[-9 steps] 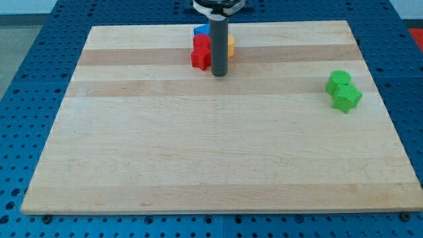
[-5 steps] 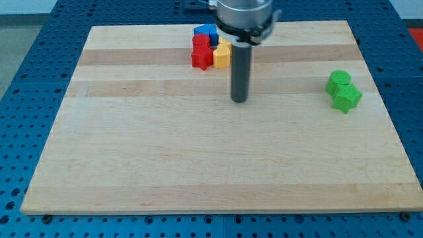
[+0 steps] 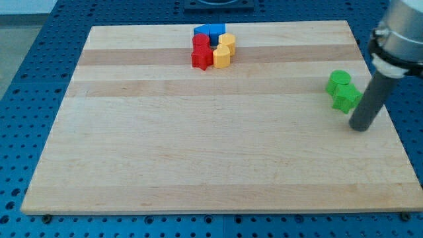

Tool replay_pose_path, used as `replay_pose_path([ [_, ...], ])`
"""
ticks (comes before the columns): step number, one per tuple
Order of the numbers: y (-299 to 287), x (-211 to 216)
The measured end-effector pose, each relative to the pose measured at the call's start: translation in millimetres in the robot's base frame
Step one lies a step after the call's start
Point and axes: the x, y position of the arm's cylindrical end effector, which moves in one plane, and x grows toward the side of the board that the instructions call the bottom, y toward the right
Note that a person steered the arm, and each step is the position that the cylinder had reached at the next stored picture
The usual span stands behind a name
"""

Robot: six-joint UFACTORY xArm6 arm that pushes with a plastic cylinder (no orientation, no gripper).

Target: Move the green star and green circle slightly up and left

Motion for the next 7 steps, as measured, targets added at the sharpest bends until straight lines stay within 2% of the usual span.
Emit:
replay_pose_path([
  [2, 7.0, -38.1],
  [7, -40.1, -131.7],
])
